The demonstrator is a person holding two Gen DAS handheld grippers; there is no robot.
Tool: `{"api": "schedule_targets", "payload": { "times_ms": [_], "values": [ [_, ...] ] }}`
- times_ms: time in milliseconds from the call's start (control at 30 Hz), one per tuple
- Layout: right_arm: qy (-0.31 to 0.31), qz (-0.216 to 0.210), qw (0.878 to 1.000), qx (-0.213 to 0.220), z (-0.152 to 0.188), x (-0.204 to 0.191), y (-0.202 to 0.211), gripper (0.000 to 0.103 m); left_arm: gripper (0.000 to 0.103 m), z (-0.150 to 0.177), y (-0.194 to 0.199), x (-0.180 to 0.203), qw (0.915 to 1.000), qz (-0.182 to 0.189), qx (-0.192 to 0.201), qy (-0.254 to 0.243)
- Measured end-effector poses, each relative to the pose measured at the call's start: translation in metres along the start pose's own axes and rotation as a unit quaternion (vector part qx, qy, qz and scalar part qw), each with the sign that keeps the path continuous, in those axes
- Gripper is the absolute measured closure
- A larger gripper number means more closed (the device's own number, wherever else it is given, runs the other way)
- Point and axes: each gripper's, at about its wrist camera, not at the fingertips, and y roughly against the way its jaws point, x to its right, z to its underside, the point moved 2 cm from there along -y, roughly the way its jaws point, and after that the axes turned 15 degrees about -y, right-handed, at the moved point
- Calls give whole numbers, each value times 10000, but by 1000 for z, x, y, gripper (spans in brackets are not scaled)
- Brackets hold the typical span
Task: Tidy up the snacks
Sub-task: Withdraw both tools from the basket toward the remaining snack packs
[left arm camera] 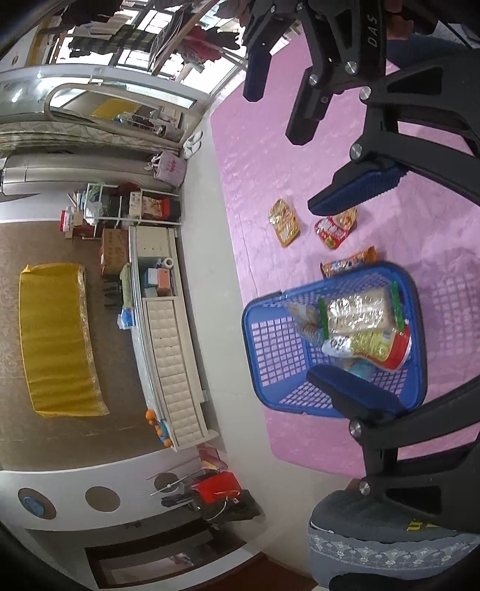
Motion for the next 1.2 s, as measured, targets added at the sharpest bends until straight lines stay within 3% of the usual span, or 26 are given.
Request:
{"api": "schedule_targets", "payload": {
  "times_ms": [467, 600, 800, 1000, 1200],
  "values": [
    [-290, 167, 9994, -26, 14, 49, 10, 14, 21, -4, -17, 47, 9995, 294, -83, -49],
    [-439, 223, 9988, -74, 13, 68, 5, 14, 21, -6, -32, 61, 9992, 254, -303, -51],
    [-465, 253, 9984, -178, 16, 93, -13, 14, 21, -4, -70, 79, 9959, 495, -723, 218],
    [-581, 313, 9969, -424, 22, 125, -45, 14, 21, 4, -114, 94, 9883, 765, -1181, 580],
    [-791, 266, 9949, -560, 22, 152, -76, 14, 21, 13, -157, 113, 9814, 780, -1653, 595]
  ]
}}
